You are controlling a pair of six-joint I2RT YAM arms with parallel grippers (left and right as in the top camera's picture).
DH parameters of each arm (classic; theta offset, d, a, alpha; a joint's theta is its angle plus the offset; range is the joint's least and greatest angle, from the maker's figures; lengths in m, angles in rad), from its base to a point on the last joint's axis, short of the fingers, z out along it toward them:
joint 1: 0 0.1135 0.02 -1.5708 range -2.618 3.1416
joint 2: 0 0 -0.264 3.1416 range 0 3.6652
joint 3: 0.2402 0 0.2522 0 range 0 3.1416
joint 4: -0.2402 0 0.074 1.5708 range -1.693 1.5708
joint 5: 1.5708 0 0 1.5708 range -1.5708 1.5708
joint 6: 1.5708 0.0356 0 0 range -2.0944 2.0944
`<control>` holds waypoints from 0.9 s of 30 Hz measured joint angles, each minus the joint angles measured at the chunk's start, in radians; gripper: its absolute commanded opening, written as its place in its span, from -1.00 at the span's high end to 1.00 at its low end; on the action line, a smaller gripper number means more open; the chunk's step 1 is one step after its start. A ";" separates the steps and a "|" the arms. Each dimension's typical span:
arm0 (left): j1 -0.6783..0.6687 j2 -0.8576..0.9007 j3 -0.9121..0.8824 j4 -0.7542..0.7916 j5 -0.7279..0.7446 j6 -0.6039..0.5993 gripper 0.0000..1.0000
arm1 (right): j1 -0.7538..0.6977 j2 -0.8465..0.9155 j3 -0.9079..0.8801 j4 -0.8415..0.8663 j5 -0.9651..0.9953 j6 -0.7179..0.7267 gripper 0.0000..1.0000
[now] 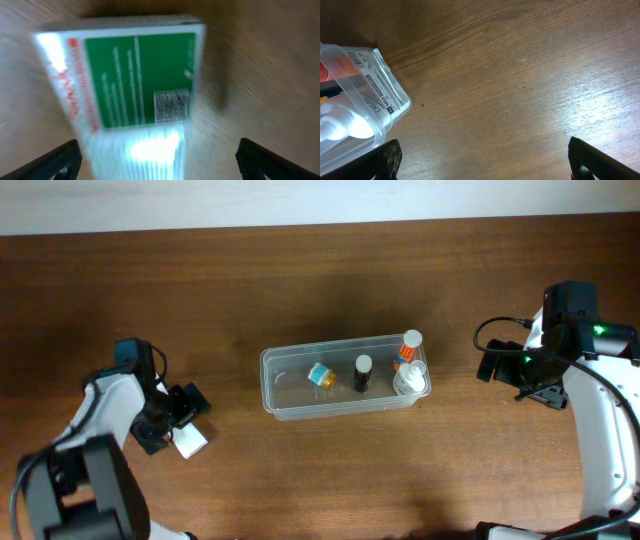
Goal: Pack container
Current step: 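Grasp the white-green medicine box with the left gripper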
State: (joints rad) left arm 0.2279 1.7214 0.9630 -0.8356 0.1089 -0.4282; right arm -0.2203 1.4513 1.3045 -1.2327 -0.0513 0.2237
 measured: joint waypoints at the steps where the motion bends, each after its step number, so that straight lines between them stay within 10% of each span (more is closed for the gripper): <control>1: 0.000 0.026 0.001 0.002 -0.005 -0.004 -0.99 | 0.000 0.000 0.000 0.000 0.000 0.000 -0.97; 4: 0.000 0.031 0.007 0.012 -0.005 -0.019 -0.86 | 0.000 0.000 0.000 0.000 0.000 0.000 -0.97; 11: 0.004 0.039 0.013 0.034 -0.014 -0.030 0.24 | 0.000 0.000 0.000 -0.002 0.000 0.000 -0.97; 27: -0.090 -0.095 0.202 -0.102 -0.009 -0.011 0.25 | 0.000 0.000 0.000 -0.004 0.000 0.000 -0.97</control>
State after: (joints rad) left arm 0.1375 1.6260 1.1648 -0.9375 0.1001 -0.4397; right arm -0.2203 1.4513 1.3045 -1.2366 -0.0513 0.2237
